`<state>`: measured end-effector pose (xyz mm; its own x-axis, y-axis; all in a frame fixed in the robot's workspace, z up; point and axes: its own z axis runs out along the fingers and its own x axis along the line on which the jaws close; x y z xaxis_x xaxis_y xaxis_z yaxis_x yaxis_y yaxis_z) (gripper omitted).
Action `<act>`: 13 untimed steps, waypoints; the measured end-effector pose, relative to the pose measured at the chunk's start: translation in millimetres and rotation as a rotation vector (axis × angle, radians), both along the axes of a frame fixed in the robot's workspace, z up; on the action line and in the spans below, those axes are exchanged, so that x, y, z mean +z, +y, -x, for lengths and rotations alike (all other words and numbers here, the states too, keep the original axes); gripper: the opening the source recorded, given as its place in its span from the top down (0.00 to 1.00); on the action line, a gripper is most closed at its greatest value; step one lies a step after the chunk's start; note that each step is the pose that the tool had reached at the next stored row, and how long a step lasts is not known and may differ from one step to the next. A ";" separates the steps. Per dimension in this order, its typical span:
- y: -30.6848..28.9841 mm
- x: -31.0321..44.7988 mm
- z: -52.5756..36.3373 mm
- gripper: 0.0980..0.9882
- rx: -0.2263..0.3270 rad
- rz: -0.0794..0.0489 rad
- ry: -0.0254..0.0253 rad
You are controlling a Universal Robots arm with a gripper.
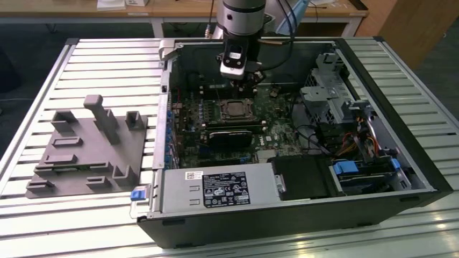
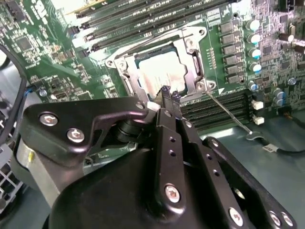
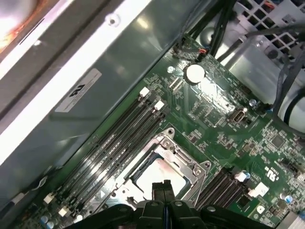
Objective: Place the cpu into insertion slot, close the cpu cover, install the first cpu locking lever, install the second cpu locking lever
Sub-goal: 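Install the first cpu locking lever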
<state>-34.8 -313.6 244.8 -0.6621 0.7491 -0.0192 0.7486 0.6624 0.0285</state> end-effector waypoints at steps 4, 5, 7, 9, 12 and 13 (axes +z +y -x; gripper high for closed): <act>0.0 0.1 0.0 0.99 0.072 0.000 0.0001; 0.0 0.1 0.0 0.99 0.090 0.000 0.0001; 0.0 0.1 0.0 0.99 0.127 0.000 0.0001; 0.0 0.1 0.0 0.99 0.161 0.000 0.0001; 0.0 0.1 0.0 0.99 0.212 0.000 0.0001; 0.0 0.1 0.0 0.99 0.229 0.000 0.0001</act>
